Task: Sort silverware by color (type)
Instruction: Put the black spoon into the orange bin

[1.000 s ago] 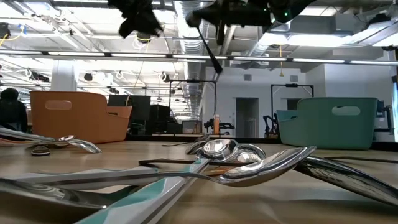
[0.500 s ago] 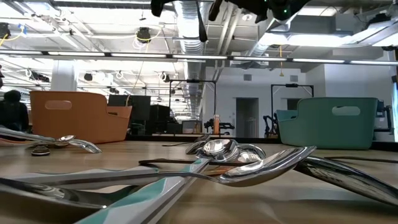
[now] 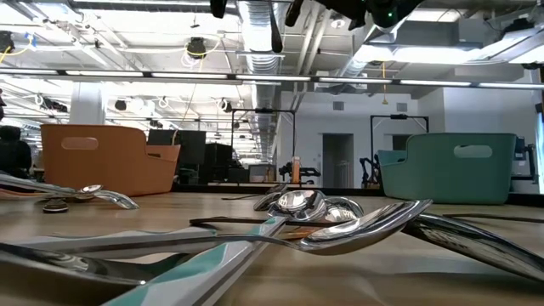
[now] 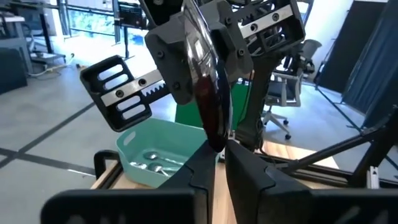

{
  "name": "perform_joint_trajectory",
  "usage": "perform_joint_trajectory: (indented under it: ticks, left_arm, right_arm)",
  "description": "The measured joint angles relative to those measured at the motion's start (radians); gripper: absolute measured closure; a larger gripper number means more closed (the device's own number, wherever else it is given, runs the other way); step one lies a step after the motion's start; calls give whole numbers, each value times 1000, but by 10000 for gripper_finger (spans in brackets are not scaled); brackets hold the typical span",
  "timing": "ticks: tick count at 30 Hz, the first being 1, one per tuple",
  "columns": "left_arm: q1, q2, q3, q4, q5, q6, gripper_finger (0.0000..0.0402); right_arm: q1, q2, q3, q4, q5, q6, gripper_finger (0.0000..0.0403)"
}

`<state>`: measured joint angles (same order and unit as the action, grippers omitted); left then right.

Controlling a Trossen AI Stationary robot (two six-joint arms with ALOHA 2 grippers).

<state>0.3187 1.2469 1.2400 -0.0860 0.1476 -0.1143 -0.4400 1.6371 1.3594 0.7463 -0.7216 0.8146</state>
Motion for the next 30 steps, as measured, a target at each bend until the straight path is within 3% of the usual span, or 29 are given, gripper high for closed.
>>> perform_joint_trajectory:
  ticks: [15, 24, 27, 30]
  left_arm:
    - [-11, 31, 1, 85, 31, 35, 378]
    - [-3, 30, 1, 89, 58, 47, 399]
    - [-1, 16, 13, 10, 0, 22, 401]
    - [16, -14, 47, -188, -95, 22, 401]
  right_arm:
    - [2, 0, 0, 65, 8, 53, 396]
    - [2, -1, 0, 67, 17, 66, 386]
    - [-1, 0, 0, 26, 51, 96, 360]
    - [-17, 1, 0, -80, 80, 67, 327]
